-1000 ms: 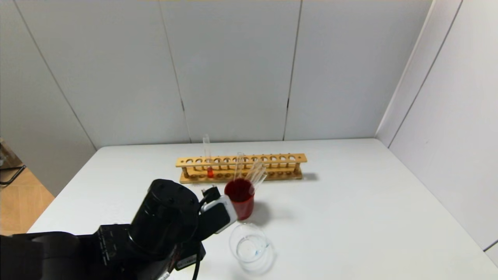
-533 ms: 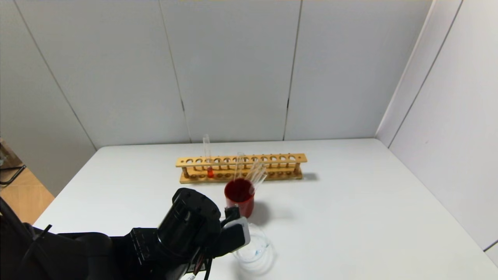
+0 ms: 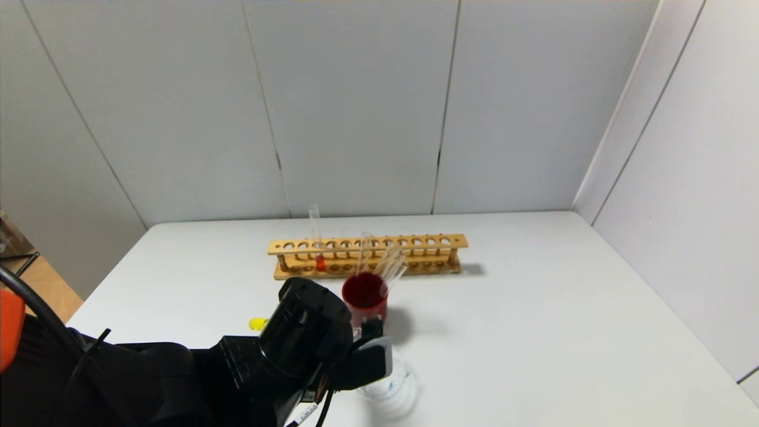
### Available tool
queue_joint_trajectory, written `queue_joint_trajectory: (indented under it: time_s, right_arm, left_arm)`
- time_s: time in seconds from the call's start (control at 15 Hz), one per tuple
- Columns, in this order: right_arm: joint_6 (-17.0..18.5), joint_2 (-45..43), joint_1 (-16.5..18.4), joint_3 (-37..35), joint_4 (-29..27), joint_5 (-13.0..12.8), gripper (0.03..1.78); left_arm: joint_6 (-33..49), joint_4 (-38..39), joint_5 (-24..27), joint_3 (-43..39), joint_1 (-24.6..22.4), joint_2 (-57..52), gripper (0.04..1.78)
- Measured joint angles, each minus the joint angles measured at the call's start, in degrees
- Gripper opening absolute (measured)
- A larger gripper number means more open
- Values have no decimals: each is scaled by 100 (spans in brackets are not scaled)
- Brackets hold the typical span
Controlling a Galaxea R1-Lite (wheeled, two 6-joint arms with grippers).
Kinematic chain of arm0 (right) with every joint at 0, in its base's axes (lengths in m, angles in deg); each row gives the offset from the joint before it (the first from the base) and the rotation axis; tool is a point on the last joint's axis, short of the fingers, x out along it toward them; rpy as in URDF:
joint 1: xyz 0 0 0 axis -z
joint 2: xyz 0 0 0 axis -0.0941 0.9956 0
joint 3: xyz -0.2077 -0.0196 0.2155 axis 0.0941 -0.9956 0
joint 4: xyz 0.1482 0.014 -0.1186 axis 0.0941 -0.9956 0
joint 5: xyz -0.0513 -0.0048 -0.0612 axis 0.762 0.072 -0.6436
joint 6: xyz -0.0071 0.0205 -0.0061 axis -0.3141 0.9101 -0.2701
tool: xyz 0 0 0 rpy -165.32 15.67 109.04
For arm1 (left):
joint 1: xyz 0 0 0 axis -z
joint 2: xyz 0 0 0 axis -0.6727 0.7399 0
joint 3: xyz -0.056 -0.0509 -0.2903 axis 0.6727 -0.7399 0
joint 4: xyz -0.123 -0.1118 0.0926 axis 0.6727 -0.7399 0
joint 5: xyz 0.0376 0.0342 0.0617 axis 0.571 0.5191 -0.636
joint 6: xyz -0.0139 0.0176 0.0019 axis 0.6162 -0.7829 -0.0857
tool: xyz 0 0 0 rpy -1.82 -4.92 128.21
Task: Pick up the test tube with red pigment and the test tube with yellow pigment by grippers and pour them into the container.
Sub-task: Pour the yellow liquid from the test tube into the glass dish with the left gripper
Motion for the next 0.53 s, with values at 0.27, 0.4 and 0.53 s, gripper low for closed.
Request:
queue_joint_trajectory:
  time_s: [0.27,0.4,0.53]
  right_arm:
    - [0,0,0,0,0,-2,174]
    - [-2,0,0,0,2,0,174]
    - [-2,0,2,0,2,0,174]
  left_arm:
    - [-168,-2,-210,133,34,105,31]
    - [-162,5,-341,143,106,107,31]
    - [-149,5,-369,129,166,27,31]
